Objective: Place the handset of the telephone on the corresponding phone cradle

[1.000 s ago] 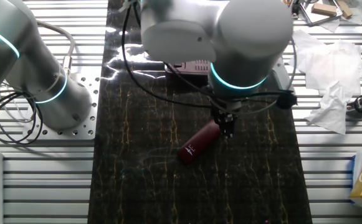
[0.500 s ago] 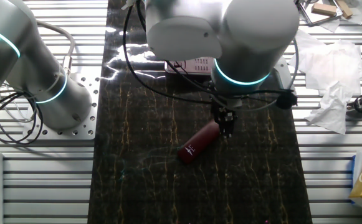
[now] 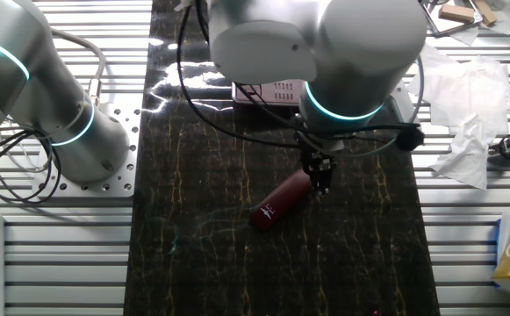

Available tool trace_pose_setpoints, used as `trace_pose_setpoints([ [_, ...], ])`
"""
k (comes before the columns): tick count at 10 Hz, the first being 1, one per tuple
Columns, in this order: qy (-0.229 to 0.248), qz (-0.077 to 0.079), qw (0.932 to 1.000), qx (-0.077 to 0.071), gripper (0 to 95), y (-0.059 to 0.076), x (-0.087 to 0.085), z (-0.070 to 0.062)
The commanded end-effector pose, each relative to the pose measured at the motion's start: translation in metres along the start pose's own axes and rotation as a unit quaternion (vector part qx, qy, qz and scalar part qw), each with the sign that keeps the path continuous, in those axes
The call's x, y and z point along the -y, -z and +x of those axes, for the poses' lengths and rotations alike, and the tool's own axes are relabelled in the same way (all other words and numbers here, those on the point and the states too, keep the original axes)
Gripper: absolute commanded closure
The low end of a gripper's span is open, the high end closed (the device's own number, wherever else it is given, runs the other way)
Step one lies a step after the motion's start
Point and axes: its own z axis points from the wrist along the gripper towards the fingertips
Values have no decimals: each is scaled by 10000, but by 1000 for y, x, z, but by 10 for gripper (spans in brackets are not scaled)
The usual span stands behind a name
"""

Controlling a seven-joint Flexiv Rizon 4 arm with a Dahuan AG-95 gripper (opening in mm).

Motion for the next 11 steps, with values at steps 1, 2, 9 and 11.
trace_pose_setpoints([
  [1,91,147,9999,15,190,0,6,-4],
  [2,129,121,9998,102,190,-3,16,-8],
  [9,-546,-234,9980,229,0,-10,48,-10],
  [11,-780,-259,9965,143,0,-21,41,-9],
])
